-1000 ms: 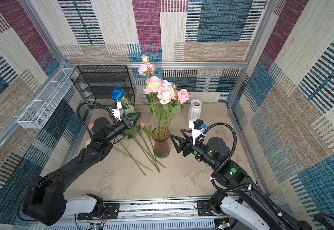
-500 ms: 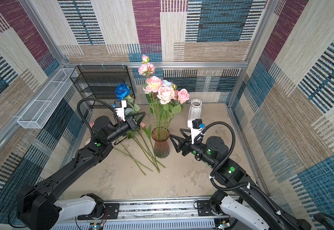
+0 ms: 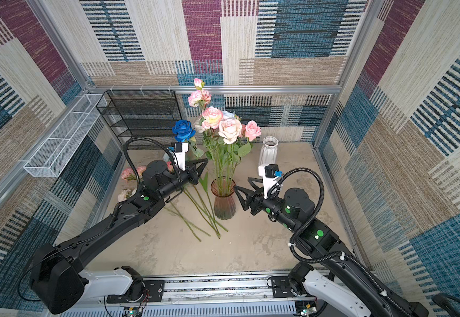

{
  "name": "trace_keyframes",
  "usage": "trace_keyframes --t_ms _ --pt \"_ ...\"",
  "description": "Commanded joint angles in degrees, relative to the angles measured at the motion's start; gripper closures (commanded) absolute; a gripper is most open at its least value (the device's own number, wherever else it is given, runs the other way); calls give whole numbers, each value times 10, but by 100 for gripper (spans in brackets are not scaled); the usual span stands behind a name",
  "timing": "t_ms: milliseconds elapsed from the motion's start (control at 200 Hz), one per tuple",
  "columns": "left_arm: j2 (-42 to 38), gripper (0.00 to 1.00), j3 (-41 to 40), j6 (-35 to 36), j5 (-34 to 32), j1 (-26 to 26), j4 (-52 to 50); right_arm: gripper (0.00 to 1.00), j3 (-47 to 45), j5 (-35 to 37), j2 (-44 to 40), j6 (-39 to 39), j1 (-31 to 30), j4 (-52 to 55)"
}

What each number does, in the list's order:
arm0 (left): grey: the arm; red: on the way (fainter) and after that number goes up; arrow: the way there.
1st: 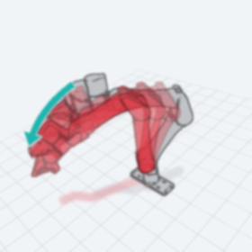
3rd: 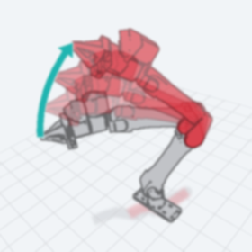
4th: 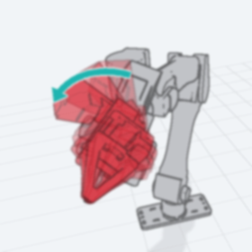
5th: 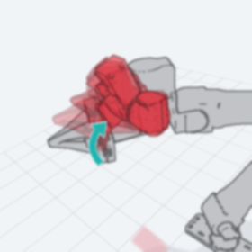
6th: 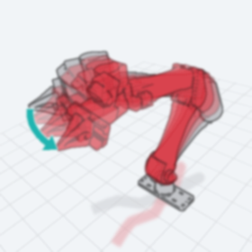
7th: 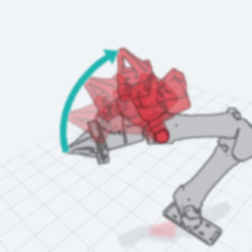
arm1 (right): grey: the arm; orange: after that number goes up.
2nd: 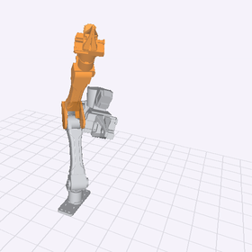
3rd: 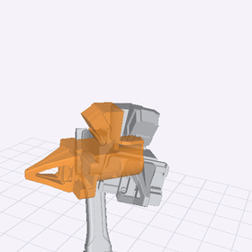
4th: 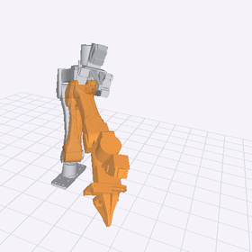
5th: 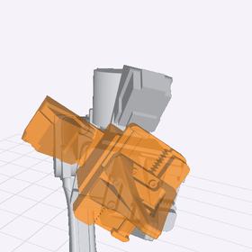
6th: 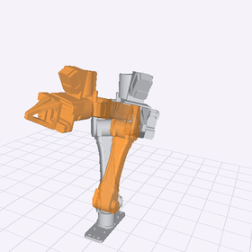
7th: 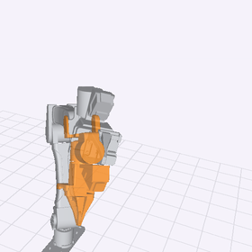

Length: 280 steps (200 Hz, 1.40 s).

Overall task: Arrange flowers in a vase
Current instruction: Adjust the flower in the vase.

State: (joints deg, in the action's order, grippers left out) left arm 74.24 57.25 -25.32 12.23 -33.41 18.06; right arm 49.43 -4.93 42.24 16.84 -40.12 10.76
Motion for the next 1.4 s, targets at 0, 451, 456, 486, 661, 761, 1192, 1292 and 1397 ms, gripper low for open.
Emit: trace_keyframes --t_ms 0,451,456,486,661,761,1192,1292,1397 --pt "-15 62 -5 11 -12 -1 -32 27 2 2 -2 1 0 -12" --pt "-197 40 -64 -26 -33 -1 -124 27 -2 4 -12 -1 0 -13" --pt "-200 40 -67 -27 -33 -2 -126 27 -2 4 -12 -1 0 -13" --pt "-219 41 -74 -29 -40 -2 -138 26 -4 6 -14 -1 0 -12" --pt "-324 43 -125 -33 -66 -1 -215 26 -17 12 -23 3 0 -6" --pt "-351 42 -144 -29 -73 -2 -251 26 -27 11 -24 7 0 -7" --pt "-203 61 -43 -29 -14 20 -248 28 -27 -2 -22 17 0 -6" --pt "-169 71 -28 -40 9 40 -230 29 -30 0 -26 18 0 -3" --pt "-145 71 -8 -59 33 60 -238 29 -27 0 -31 17 -1 1"
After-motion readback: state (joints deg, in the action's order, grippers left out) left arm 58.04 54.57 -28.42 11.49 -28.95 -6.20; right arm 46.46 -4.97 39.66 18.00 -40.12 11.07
